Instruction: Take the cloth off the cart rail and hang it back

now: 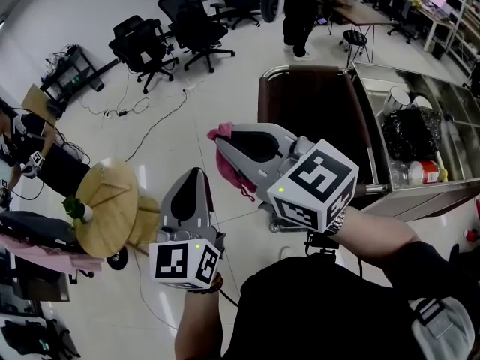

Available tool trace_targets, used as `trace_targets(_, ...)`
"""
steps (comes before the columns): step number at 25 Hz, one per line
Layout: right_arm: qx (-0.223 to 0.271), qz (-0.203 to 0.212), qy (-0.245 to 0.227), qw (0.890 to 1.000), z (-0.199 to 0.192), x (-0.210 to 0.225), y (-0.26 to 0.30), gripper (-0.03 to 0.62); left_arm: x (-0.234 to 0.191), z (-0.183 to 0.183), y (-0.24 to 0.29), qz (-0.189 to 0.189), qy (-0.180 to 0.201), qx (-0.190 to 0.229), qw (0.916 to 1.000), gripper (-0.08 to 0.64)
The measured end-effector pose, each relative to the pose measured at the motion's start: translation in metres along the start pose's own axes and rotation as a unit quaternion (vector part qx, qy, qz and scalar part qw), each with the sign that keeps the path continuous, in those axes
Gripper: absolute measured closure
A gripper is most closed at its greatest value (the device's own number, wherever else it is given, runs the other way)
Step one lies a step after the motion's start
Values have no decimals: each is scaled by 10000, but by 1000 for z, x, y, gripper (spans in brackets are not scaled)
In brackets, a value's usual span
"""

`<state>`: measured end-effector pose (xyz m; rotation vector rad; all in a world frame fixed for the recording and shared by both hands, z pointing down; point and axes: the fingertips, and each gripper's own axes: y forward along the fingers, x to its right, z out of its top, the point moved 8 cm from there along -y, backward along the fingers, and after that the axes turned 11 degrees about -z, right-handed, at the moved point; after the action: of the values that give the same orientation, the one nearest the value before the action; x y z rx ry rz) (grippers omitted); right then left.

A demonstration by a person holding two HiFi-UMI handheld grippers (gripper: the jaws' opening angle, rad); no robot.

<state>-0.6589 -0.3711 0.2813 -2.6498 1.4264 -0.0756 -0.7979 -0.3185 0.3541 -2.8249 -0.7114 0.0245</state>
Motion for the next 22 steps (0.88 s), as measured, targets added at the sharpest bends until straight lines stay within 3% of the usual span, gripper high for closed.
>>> trace_targets(9,-170,-373,168,9990,-18,27,30,583,-33,-26,30,-346,-225,-59,9991,557)
trace_targets(15,-272,-957,329,9945,-13,36,57,583,-68,-17,45,-832,-362,-9,9959,557)
trace_targets(22,-449,-1734,604,9820,-18,57,68,583,-95,-14,64,-1368,-505,-13,9893,557)
